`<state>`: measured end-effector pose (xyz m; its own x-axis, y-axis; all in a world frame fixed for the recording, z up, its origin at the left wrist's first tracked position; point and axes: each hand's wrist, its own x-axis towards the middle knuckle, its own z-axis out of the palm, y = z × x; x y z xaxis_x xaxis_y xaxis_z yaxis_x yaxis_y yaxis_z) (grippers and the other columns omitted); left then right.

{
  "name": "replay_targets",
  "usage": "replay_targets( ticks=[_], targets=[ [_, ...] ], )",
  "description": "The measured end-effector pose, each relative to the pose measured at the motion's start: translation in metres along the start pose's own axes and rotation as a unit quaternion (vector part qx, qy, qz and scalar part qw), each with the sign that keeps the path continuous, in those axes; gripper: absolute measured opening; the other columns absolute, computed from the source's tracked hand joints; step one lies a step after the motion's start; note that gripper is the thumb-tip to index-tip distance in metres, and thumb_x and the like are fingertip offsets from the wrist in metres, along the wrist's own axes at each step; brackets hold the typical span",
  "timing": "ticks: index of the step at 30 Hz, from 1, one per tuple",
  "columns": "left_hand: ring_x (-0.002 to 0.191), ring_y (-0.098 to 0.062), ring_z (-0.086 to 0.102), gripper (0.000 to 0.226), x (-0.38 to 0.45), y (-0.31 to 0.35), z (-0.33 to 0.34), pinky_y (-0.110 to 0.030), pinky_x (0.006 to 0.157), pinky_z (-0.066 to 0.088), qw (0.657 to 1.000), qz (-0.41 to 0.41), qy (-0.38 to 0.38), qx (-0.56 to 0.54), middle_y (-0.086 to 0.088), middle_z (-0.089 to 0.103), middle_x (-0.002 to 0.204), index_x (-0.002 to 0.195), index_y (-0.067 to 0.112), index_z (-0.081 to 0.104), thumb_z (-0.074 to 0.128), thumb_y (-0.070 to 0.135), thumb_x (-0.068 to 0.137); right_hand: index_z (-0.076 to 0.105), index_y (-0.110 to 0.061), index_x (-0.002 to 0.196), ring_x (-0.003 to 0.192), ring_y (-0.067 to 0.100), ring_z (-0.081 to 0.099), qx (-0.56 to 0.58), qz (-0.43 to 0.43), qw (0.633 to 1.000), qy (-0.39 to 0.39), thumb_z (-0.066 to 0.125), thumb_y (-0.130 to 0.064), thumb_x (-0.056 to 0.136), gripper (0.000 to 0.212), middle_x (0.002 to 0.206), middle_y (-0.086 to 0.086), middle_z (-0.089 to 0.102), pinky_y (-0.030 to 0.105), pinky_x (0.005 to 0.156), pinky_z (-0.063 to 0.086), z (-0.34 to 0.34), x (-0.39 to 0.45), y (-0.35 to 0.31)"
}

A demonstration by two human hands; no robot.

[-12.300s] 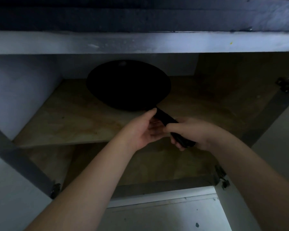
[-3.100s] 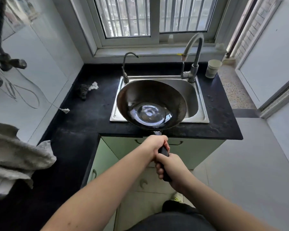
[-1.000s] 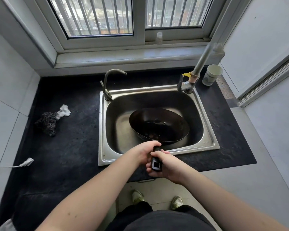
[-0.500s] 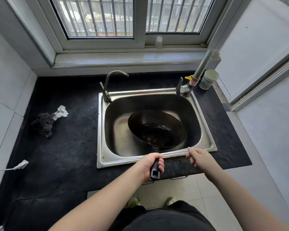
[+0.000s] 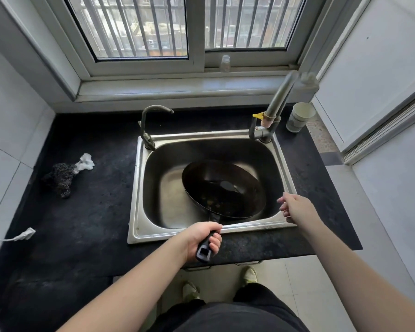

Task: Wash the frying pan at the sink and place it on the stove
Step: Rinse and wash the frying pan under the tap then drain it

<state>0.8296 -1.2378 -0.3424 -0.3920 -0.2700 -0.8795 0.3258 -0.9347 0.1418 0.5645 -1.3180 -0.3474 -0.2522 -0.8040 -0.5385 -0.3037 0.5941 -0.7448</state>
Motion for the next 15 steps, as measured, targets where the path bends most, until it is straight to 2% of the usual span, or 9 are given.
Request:
replay_targets(
  ticks=[5,9,12,15],
  targets=[
    [0.029,-0.005,0.034,0.021,0.005,-0.002,0.018,-0.015,0.027,0.027,1.000,0.002,0.022,0.011,0.003,0.039,0.048,0.080,0.013,0.041,0.045,0.020,0.100,0.069,-0.011,0.078,0.041,0.008,0.046,0.009,-0.028,0.998,-0.057,0.047,-0.031,0.095,0.034,0.057,0.000,0.055,0.020,0.039,0.038,-0.007,0.033,-0.020],
    [0.031,-0.004,0.031,0.021,0.009,-0.005,0.027,-0.014,0.029,0.026,0.999,0.009,0.043,0.021,0.004,0.037,0.051,0.080,0.014,0.042,0.045,0.022,0.100,0.069,-0.014,0.080,0.045,0.007,0.049,-0.033,-0.078,0.991,-0.107,0.046,-0.031,0.097,0.034,0.062,0.000,0.058,0.021,0.045,0.042,-0.020,0.058,-0.042],
    [0.032,-0.004,0.031,0.023,0.010,-0.005,0.029,-0.014,0.029,0.026,0.998,0.012,0.062,0.019,0.004,0.035,0.053,0.080,0.016,0.044,0.048,0.027,0.100,0.069,-0.018,0.086,0.049,0.006,0.053,-0.060,-0.131,0.982,-0.125,0.044,-0.028,0.098,0.029,0.072,0.001,0.064,0.020,0.047,0.045,-0.024,0.081,-0.064],
    [0.032,-0.004,0.031,0.026,0.010,-0.004,0.034,-0.014,0.028,0.025,0.996,0.012,0.083,0.016,0.004,0.035,0.052,0.081,0.016,0.045,0.047,0.035,0.100,0.067,-0.021,0.098,0.054,0.006,0.059,-0.066,-0.177,0.972,-0.138,0.044,-0.025,0.098,0.024,0.092,0.001,0.068,0.018,0.048,0.048,-0.021,0.102,-0.091]
  ],
)
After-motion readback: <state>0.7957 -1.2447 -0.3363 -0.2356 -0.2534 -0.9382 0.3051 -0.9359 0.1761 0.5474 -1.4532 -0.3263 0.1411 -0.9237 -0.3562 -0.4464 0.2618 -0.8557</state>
